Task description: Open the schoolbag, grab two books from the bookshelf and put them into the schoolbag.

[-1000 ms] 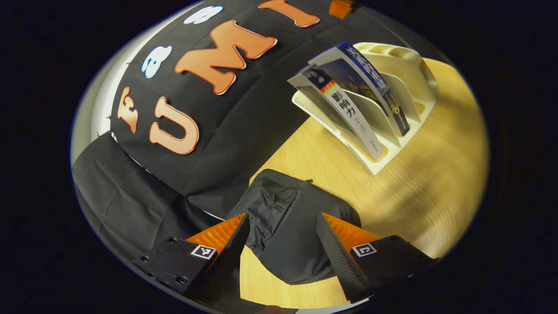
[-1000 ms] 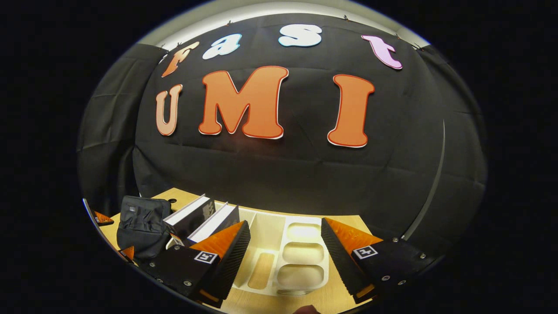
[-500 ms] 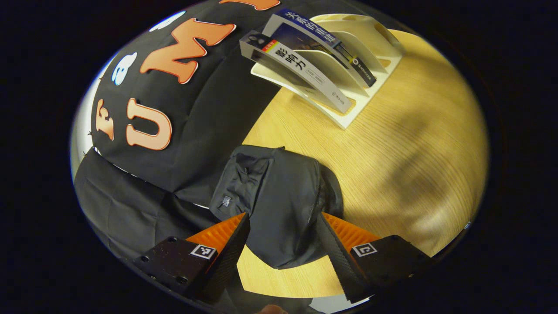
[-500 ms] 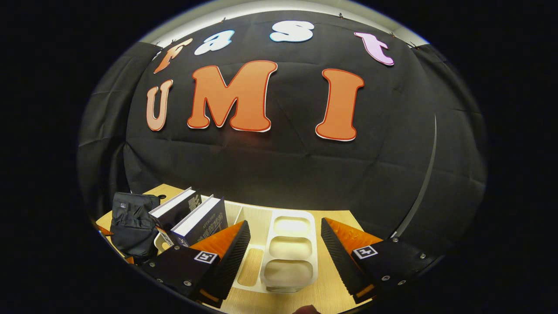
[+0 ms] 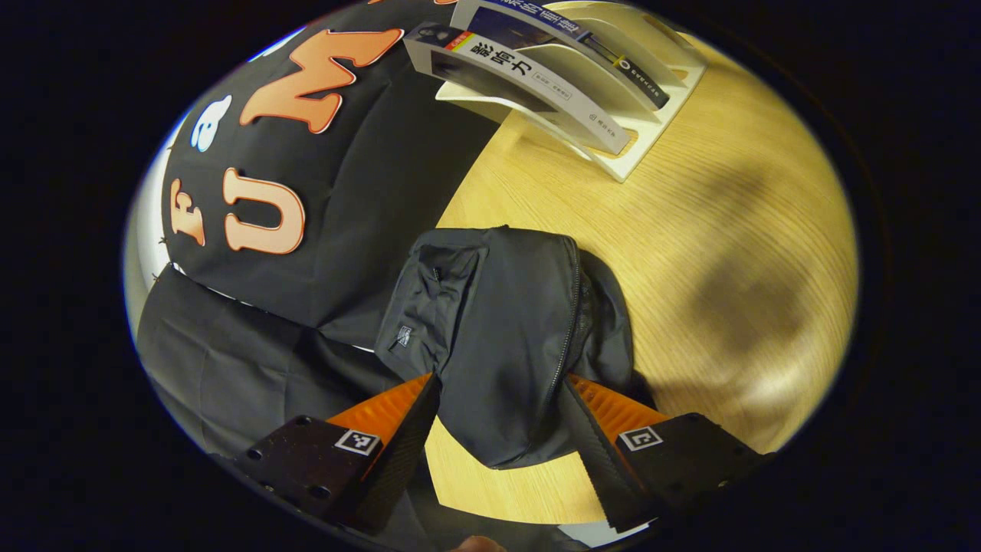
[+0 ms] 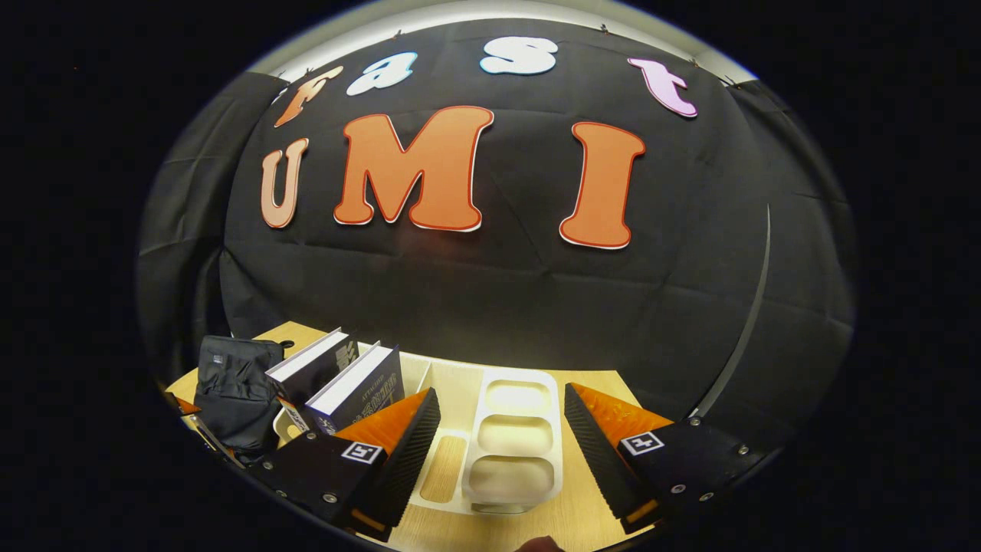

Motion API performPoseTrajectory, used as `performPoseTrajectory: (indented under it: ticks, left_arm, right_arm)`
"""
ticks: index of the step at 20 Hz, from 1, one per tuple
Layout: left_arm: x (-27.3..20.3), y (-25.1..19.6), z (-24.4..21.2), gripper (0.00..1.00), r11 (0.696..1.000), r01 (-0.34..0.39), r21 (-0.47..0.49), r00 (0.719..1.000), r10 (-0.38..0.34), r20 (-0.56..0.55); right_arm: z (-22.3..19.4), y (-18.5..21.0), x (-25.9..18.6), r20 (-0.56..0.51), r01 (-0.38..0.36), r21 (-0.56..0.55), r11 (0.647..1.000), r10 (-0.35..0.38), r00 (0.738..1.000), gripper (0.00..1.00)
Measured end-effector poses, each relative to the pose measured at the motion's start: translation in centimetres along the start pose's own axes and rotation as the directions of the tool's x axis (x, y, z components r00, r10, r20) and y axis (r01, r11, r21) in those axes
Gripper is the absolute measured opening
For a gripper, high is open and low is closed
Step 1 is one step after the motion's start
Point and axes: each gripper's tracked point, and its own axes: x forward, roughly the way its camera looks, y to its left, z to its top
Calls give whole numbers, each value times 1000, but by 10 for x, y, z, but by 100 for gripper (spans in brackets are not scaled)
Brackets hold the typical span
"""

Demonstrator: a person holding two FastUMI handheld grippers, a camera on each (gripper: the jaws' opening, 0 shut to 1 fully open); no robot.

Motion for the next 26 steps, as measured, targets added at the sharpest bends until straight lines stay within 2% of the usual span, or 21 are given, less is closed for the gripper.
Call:
performPoseTrajectory:
  ticks: [3,8,10,11,12,13,14,15,16,17,18,19,20,21,22,23,24,26]
  left_arm:
    - [6,5,5,96,999,-47,13,999,47,22]
    - [25,24,16,95,997,-64,38,996,61,61]
    - [29,38,20,92,999,-46,21,997,45,60]
    - [31,44,23,85,999,-38,8,997,37,65]
    - [31,50,26,82,1000,-19,1,998,19,64]
    - [33,58,29,71,1000,-9,-4,998,9,62]
    - [35,66,33,77,1000,3,-12,998,-2,69]
    - [38,70,34,59,999,32,-23,998,-30,62]
    - [38,73,35,64,997,67,-39,996,-65,56]
    - [37,76,37,43,993,97,-60,994,-94,56]
    - [34,80,39,50,989,126,-75,991,-122,63]
    - [33,83,40,33,984,161,-82,986,-156,66]
    - [32,86,41,29,976,196,-92,979,-190,69]
    - [30,90,41,20,967,232,-110,972,-225,72]
    - [30,91,42,19,954,269,-130,962,-262,71]
    - [33,93,44,12,940,308,-144,951,-300,75]
    - [33,99,45,9,929,334,-157,942,-326,79]
    - [34,102,46,8,896,404,-185,915,-395,85]
  right_arm:
    - [2,-4,0,1,7,1,1000,-7,1000,97]
    - [6,-14,-2,8,32,-3,999,-32,999,97]
    - [8,-17,-3,12,41,2,999,-41,999,97]
    - [9,-18,-3,13,44,4,999,-44,999,97]
    - [10,-19,-3,14,48,4,999,-48,999,97]
    - [10,-20,-4,11,53,3,999,-53,999,97]
    - [13,-20,-5,16,57,3,998,-57,998,97]
    - [18,-20,-7,24,56,2,998,-56,998,97]
    - [22,-19,-9,28,52,-6,999,-52,998,97]
    - [25,-18,-11,28,48,-13,999,-48,998,97]
    - [28,-15,-13,24,37,-18,999,-37,999,97]
    - [31,-10,-15,18,25,-21,999,-25,1000,97]
    - [34,-6,-17,9,16,-24,1000,-15,1000,97]
    - [37,0,-19,1,-1,-23,1000,1,1000,97]
    - [38,9,-22,-14,-27,-19,999,27,1000,97]
    - [37,20,-23,-32,-56,-5,998,56,998,96]
    - [37,33,-23,-55,-83,10,996,84,995,96]
    - [35,59,-26,-104,-135,30,990,137,985,97]
